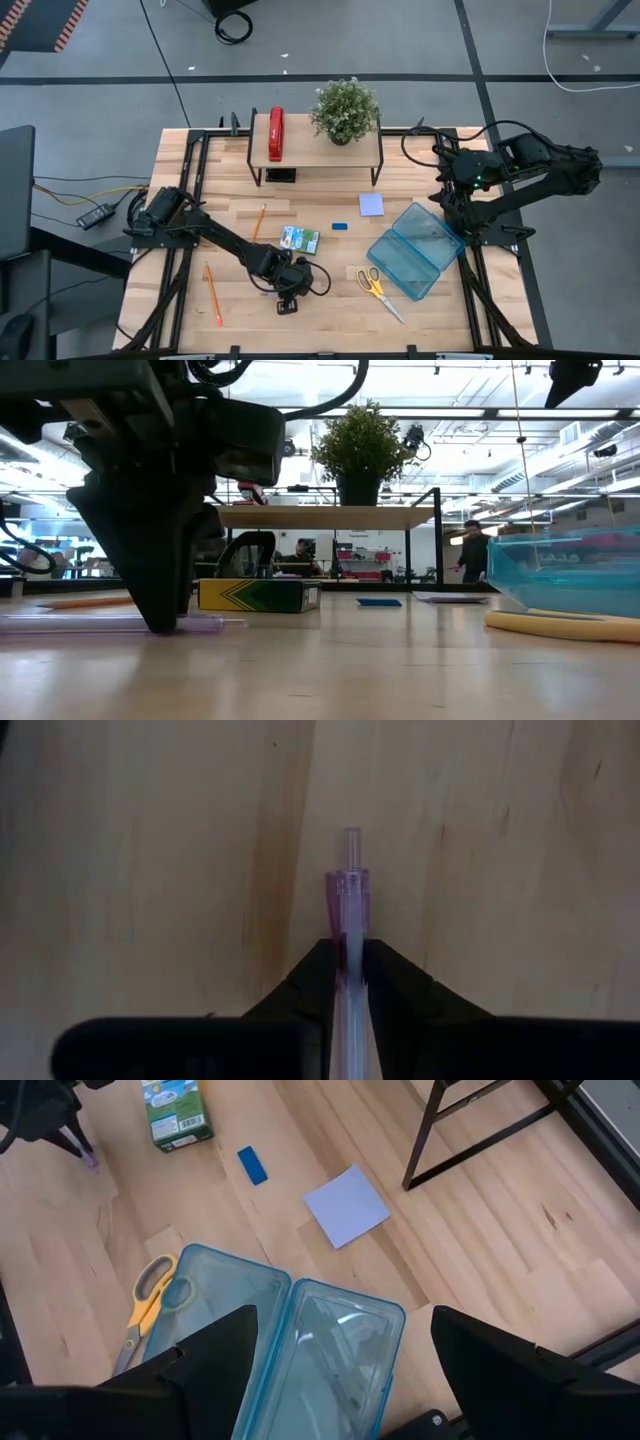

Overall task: Pack school essentials
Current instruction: Put the violet pen into the blue supply box

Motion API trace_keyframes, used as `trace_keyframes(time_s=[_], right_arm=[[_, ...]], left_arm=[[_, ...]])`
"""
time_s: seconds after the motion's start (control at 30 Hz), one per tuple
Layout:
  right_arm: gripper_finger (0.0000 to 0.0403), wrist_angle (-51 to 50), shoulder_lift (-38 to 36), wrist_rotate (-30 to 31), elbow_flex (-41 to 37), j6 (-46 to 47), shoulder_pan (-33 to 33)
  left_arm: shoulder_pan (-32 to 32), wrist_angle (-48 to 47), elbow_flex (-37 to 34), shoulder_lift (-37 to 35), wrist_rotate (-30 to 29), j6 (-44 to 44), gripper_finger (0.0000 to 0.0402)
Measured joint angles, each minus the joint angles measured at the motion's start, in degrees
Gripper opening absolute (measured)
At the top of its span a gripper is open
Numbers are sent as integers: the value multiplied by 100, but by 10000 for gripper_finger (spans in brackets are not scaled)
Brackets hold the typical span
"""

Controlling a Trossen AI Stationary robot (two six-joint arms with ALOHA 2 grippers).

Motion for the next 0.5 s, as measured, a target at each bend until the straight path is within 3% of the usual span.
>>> trace_keyframes(time_s=[0.27,0.5], right_arm=[[307,0,-2,11,0,0,0],[307,2,0,11,0,-2,0]], left_arm=[[9,-171,134,30,-46,56,54],[144,-558,696,107,-139,371,54]])
